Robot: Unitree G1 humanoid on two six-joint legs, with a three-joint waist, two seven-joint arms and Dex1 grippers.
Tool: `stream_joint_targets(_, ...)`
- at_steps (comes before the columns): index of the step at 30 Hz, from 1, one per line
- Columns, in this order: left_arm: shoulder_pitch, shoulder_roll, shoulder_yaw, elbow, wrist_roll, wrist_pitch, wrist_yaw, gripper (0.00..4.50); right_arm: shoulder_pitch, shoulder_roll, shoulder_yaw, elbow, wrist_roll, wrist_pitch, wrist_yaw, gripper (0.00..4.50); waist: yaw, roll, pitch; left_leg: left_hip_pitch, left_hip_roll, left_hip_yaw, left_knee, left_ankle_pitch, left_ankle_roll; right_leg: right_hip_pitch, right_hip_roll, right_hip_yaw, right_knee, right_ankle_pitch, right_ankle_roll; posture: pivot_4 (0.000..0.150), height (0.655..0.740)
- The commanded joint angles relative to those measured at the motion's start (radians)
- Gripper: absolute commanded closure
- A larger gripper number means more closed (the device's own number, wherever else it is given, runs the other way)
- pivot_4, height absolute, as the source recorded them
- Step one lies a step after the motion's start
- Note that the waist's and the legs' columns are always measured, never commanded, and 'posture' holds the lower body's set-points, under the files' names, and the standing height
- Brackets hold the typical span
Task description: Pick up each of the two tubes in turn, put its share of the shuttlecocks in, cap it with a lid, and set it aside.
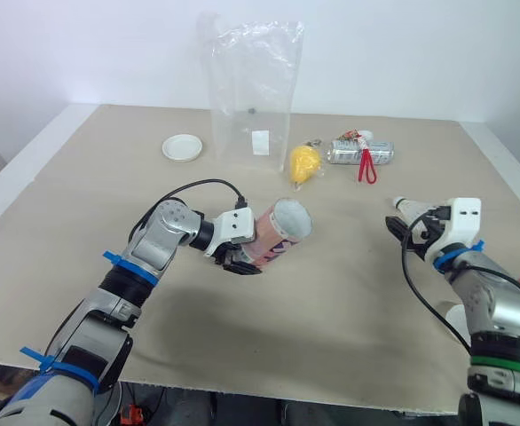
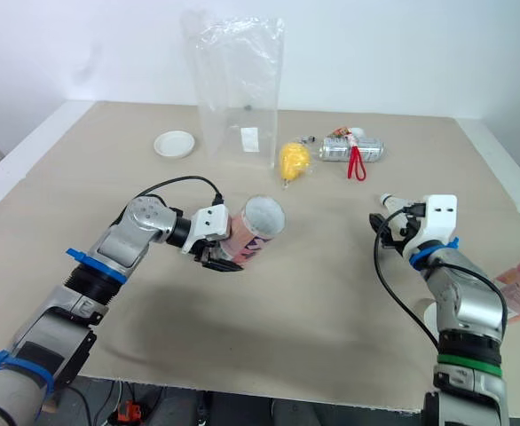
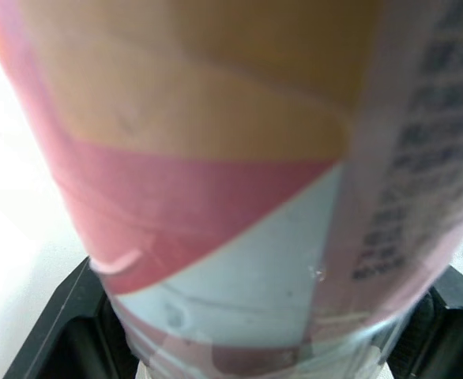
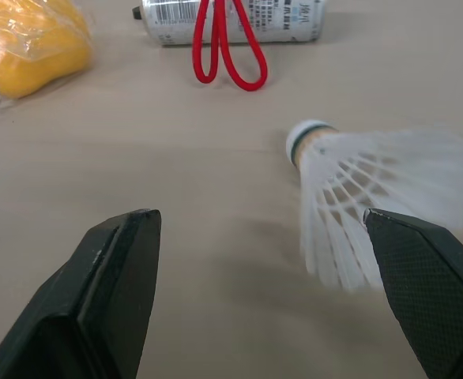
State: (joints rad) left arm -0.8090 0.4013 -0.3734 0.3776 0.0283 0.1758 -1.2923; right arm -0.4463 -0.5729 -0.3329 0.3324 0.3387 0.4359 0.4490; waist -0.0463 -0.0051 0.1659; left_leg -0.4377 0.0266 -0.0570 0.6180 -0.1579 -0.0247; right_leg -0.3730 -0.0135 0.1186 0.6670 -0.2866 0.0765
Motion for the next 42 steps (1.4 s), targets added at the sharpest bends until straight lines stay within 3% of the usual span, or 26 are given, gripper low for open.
stream_joint_targets(1,0.025,0.007,-0.025,-0.010,0.012,0.017,-0.002,1.13,-0.056,-0.020,0.011,0.068,-0.026,-0.056,0.016,0.09,0.000,0.000,0.000,0.000,0.000,0.000,0.000,0.000,0.000,0.000,0.000,0.000,0.000,0.000,0.000,0.150,0.7400)
stream_joint_targets(12,0.033,0.016,-0.024,-0.018,0.015,0.021,0.011,1.13,-0.183,-0.007,0.022,0.308,-0.092,-0.219,-0.020,0.09,-0.002,0.000,0.000,0.000,0.000,0.000,0.000,0.000,0.000,0.000,0.000,0.000,0.000,0.002,-0.003,0.150,0.7400)
stream_joint_targets(14,0.035,0.017,-0.025,-0.020,0.014,0.021,0.013,1.13,-0.195,-0.002,0.017,0.331,-0.091,-0.245,-0.024,0.63,-0.002,0.000,0.000,0.000,0.000,0.000,0.000,0.000,0.000,0.000,0.000,0.000,0.000,0.002,-0.003,0.150,0.7400)
stream_joint_targets(15,0.035,0.017,-0.025,-0.020,0.014,0.021,0.013,1.13,-0.200,-0.001,0.018,0.342,-0.091,-0.258,-0.021,1.13,-0.002,0.000,0.000,0.000,0.000,0.000,0.000,0.000,0.000,0.000,0.000,0.000,0.000,0.002,-0.004,0.150,0.7400)
stream_joint_targets(17,0.036,0.018,-0.025,-0.022,0.015,0.022,0.014,1.13,-0.205,0.005,0.011,0.355,-0.086,-0.278,-0.029,1.55,-0.002,0.000,0.000,0.000,0.000,0.000,0.000,0.000,0.000,0.000,0.000,0.000,0.000,0.002,-0.004,0.150,0.7400)
stream_joint_targets(18,0.035,0.019,-0.026,-0.020,0.016,0.021,0.014,1.13,-0.210,0.008,0.009,0.364,-0.082,-0.283,-0.031,2.18,-0.002,0.000,0.000,0.000,0.000,0.000,0.000,0.000,0.000,0.000,0.000,0.000,0.000,0.002,-0.004,0.150,0.7400)
stream_joint_targets(23,0.032,0.020,-0.027,-0.011,0.019,0.014,0.016,1.13,-0.230,0.017,0.001,0.401,-0.073,-0.298,-0.035,4.37,-0.002,0.000,0.000,0.000,0.000,0.000,0.000,0.000,0.000,0.000,0.000,0.000,0.000,0.002,-0.004,0.150,0.7400)
stream_joint_targets(24,0.032,0.020,-0.027,-0.011,0.019,0.014,0.016,1.13,-0.234,0.018,0.001,0.408,-0.074,-0.301,-0.034,4.48,-0.002,0.000,0.000,0.000,0.000,0.000,0.000,0.000,0.000,0.000,0.000,0.000,0.000,0.002,-0.004,0.150,0.7400)
stream_joint_targets(31,0.034,0.018,-0.030,-0.015,0.019,0.014,0.016,1.13,-0.231,0.010,0.014,0.379,-0.081,-0.311,-0.022,4.48,-0.002,0.000,0.000,0.000,0.000,0.000,0.000,0.000,0.000,0.000,0.000,0.000,0.000,0.002,-0.004,0.150,0.7400)
stream_joint_targets(35,0.029,0.021,-0.025,-0.010,0.016,0.014,0.013,1.13,-0.154,-0.039,0.072,0.120,-0.097,-0.290,0.066,4.48,-0.002,0.001,0.000,0.000,0.000,0.000,0.000,0.000,0.000,0.000,0.000,0.000,0.000,0.002,-0.004,0.150,0.7400)
stream_joint_targets(42,0.014,0.016,-0.015,0.005,-0.018,0.063,-0.018,1.13,-0.070,-0.273,0.187,-0.478,-0.033,-0.335,0.443,4.48,-0.001,0.005,0.002,0.000,0.000,0.000,0.000,0.000,0.000,0.000,0.000,0.000,0.000,-0.001,0.002,0.150,0.7400)
